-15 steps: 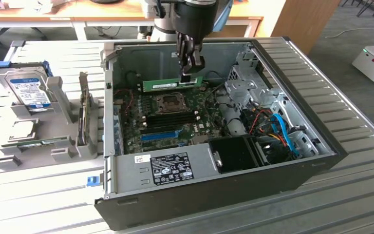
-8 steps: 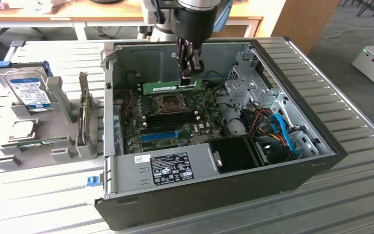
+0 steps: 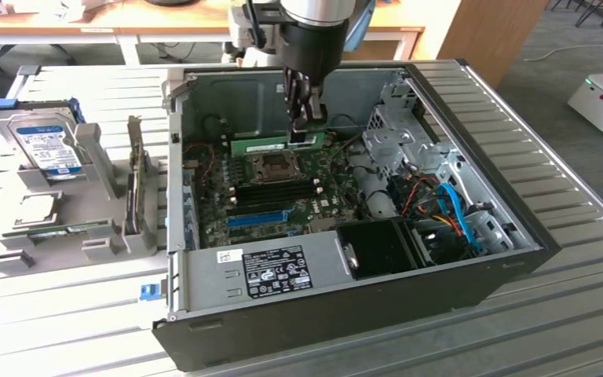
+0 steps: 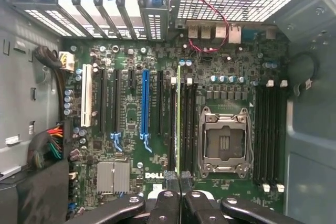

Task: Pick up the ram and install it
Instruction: 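Pick up the ram and move it above insertion slot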

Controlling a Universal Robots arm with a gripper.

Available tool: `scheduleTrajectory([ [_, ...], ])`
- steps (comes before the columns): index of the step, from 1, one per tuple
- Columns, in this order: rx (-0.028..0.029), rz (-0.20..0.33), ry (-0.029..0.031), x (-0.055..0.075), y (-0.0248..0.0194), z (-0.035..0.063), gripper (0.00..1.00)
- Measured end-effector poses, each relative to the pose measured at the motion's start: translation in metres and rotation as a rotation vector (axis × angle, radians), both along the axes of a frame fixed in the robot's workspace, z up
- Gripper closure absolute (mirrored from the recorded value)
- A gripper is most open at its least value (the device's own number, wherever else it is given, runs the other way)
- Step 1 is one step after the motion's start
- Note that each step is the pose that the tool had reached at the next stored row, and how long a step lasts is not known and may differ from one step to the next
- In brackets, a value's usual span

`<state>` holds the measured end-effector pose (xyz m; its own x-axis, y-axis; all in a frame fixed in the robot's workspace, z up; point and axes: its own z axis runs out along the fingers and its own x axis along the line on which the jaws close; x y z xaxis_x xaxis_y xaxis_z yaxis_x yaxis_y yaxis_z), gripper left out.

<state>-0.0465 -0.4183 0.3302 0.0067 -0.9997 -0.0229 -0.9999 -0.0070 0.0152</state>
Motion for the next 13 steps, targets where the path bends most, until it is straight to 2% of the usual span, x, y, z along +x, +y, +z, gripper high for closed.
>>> scheduleTrajectory([
  [9,0.0,0.0,0.0,0.0,0.0,-0.0085,0.88],
  [13,-0.0001,0.0,0.0001,0.0,0.0,-0.009,0.88],
])
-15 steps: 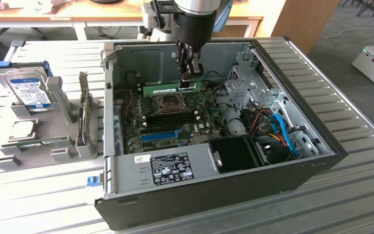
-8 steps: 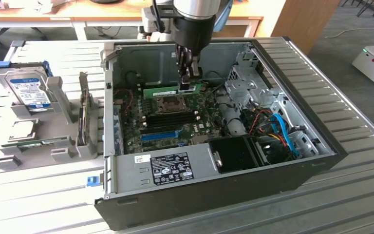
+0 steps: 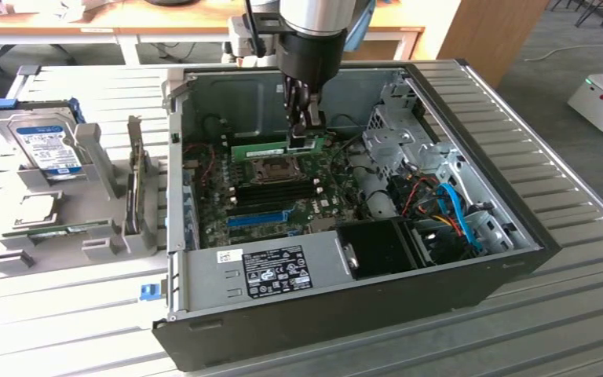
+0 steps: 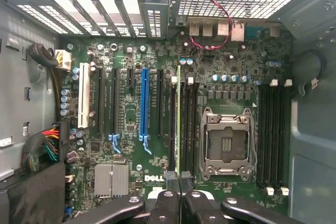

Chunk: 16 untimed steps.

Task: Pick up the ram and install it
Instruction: 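Pick up the ram and move it above insertion slot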

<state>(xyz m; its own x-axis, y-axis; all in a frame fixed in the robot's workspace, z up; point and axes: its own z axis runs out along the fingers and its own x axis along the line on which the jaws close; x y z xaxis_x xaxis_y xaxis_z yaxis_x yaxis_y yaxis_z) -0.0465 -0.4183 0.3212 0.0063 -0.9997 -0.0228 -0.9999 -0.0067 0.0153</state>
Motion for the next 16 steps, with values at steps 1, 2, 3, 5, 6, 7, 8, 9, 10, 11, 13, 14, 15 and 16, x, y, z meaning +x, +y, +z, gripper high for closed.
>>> scheduleTrajectory([
  [1,0.0,0.0,0.0,0.0,0.0,0.0,0.88],
  [2,0.0001,0.0,0.0,0.0,0.0,0.0,0.88],
  [3,0.0001,0.0,0.0001,0.0,0.0,0.0003,0.88],
  [5,0.0001,0.0,0.0009,0.0,0.0,0.0017,0.88],
  [6,0.0001,0.0,0.0016,0.0,0.0,0.0028,0.88],
  [7,0.0002,0.0,0.0023,0.0001,0.0,0.0038,0.88],
  [8,0.0002,0.0,0.0034,0.0002,0.0,0.0048,0.88],
  [9,0.0001,0.0,0.0043,0.0002,0.0,0.0053,0.88],
  [10,0.0004,0.0,0.0046,0.0002,0.0,0.0053,0.88],
  [11,0.0004,-0.001,0.0047,0.0002,0.0,0.0053,0.88],
  [13,0.0002,-0.005,0.0049,0.0002,0.0,0.0055,0.88],
  [14,0.0002,-0.008,0.0049,0.0003,0.0,0.0055,0.88],
  [15,0.0002,-0.01,0.0049,0.0004,0.0,0.0056,0.88],
  [16,0.0,-0.011,0.0051,0.0004,0.0,0.0059,0.88],
])
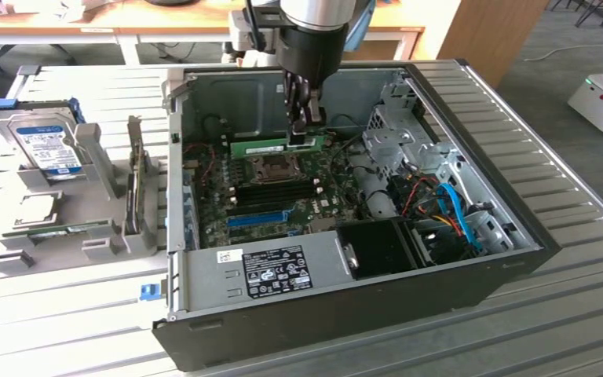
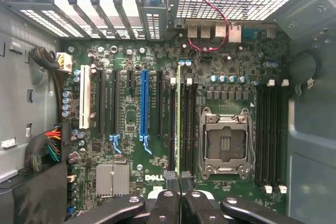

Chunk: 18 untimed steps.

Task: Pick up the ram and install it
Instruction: 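Pick up the ram and move it above insertion slot, then insert the ram into the slot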

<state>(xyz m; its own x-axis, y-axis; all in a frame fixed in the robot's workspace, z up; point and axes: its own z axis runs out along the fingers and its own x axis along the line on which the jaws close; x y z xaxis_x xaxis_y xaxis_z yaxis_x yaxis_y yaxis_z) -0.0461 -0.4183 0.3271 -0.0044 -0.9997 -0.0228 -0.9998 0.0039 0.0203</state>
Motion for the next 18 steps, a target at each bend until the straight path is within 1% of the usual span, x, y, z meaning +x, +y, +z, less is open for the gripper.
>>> scheduleTrajectory([
  [12,0.0007,0.0,0.0001,0.0,0.0,0.0001,0.88],
  [15,0.0034,0.0,0.0001,0.0,0.0,-0.0018,0.88],
  [16,0.0065,0.0,0.0001,0.0,-0.0001,-0.0035,0.88],
  [18,0.01,-0.001,0.0001,0.0,-0.0002,-0.007,0.88],
])
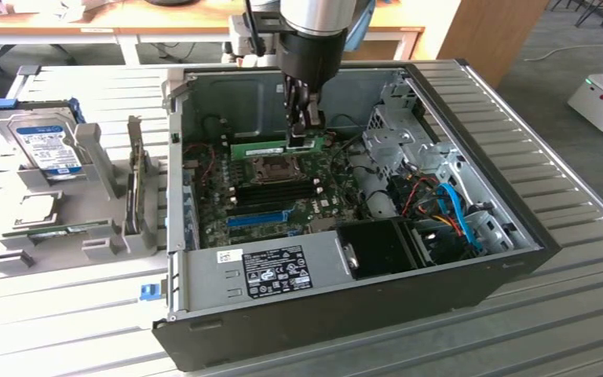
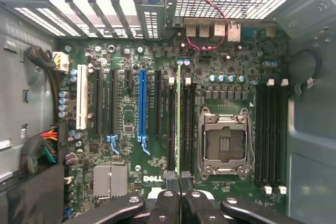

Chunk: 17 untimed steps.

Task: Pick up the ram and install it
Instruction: 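Insert the ram into the slot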

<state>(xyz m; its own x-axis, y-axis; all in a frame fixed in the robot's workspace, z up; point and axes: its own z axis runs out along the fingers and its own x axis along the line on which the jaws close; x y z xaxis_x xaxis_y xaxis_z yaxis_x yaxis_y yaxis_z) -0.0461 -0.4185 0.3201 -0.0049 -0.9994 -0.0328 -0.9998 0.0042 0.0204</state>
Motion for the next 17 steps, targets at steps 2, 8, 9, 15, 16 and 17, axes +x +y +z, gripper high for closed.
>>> scheduleTrajectory([
  [2,0.0024,0.0,0.0,0.0,-0.0002,-0.0036,0.88],
  [8,0.0087,0.0,0.0,0.0,-0.0008,-0.0144,0.88],
  [9,0.0097,0.0,0.0001,0.0,-0.0009,-0.016,0.88],
  [15,0.0148,0.0,0.0006,0.0,-0.0014,-0.0262,0.88],
  [16,0.0156,0.0,0.0007,0.0,-0.0015,-0.0277,0.88],
  [17,0.0165,0.0,0.0009,0.0,-0.0015,-0.0293,0.88],
])
